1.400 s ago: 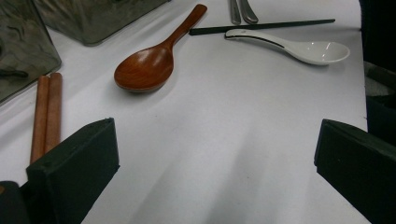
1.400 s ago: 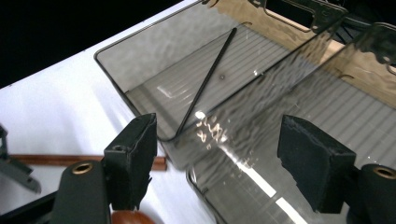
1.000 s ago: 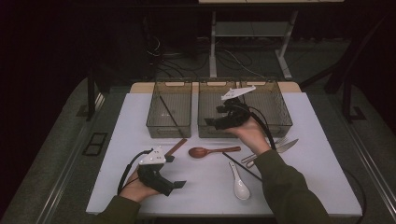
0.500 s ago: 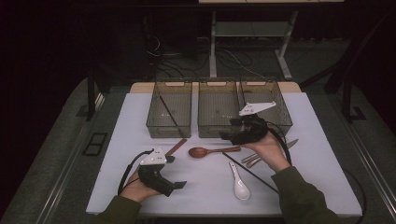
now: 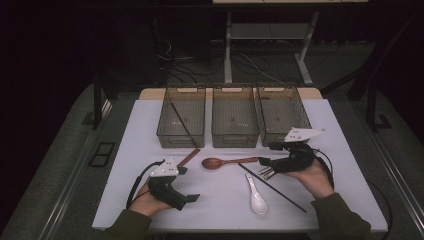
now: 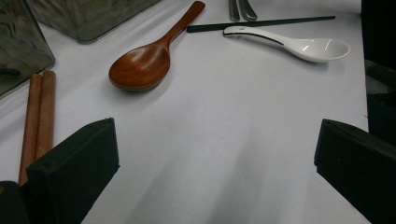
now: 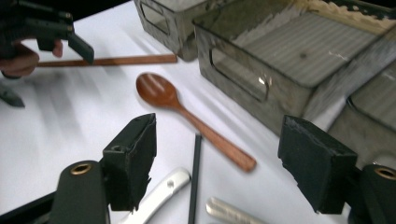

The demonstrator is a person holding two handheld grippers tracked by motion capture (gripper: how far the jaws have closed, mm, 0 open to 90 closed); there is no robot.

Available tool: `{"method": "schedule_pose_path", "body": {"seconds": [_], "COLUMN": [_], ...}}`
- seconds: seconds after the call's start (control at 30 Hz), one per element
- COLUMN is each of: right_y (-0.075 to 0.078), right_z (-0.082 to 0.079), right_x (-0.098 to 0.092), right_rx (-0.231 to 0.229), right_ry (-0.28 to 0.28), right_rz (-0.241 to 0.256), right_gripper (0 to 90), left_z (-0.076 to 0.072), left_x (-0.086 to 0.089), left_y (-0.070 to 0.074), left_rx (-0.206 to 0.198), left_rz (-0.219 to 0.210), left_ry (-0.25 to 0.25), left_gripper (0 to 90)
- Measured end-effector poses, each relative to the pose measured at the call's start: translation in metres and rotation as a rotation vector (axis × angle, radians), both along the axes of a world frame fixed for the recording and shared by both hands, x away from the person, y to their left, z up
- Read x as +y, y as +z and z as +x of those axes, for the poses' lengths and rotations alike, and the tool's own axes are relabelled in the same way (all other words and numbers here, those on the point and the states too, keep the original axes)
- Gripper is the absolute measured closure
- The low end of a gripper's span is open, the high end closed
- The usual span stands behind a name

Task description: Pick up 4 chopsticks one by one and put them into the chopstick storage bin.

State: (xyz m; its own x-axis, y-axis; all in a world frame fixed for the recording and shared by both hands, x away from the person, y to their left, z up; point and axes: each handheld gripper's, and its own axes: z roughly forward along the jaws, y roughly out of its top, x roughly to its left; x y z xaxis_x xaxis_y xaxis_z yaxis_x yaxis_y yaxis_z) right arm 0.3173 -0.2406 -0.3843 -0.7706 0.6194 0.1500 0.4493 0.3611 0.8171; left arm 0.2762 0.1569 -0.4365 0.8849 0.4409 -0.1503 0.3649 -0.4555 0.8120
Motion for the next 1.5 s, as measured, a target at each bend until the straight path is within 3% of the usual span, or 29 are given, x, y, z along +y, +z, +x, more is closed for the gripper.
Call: {"method": "schedule_pose_path", "body": {"seconds": [0.17, 0.3, 0.37, 0.63, 0.73, 0.9, 1.1, 1.5], "right_y": [-0.006, -0.014, -0.016, -0.026, -0.037, -0.047, -0.053, -0.059], "right_z": [-0.015, -0.027, -0.029, -0.047, -0.053, -0.054, -0.05, -0.047], "right_x": [-0.016, -0.028, -0.031, -0.036, -0.034, -0.027, -0.017, -0.012], "right_rx": [0.013, 0.068, 0.073, 0.074, 0.111, 0.123, 0.128, 0.138], "right_ry": [0.004, -0.012, -0.015, -0.01, 0.012, 0.017, 0.015, 0.021], "right_rz": [-0.003, 0.01, 0.008, -0.065, -0.077, -0.136, -0.175, -0.23], "right_gripper": [33.3, 39.3, 41.1, 51.9, 56.8, 61.9, 72.4, 80.5], "left_z": [-0.001, -0.001, -0.001, -0.002, -0.001, -0.002, -0.002, -0.001], "left_x": [0.0, 0.0, -0.001, -0.001, -0.001, -0.001, -0.002, -0.002], "left_y": [0.0, 0.0, 0.0, 0.0, 0.0, 0.0, -0.001, 0.0], "left_rx": [-0.005, -0.005, -0.006, -0.005, -0.004, -0.003, -0.003, -0.003], "left_rz": [0.005, 0.009, 0.012, 0.014, 0.013, 0.014, 0.014, 0.019], "left_ry": [-0.002, -0.001, -0.004, -0.005, -0.004, -0.004, -0.006, -0.012], "left_gripper": [0.0, 0.0, 0.0, 0.0, 0.0, 0.0, 0.0, 0.0]}}
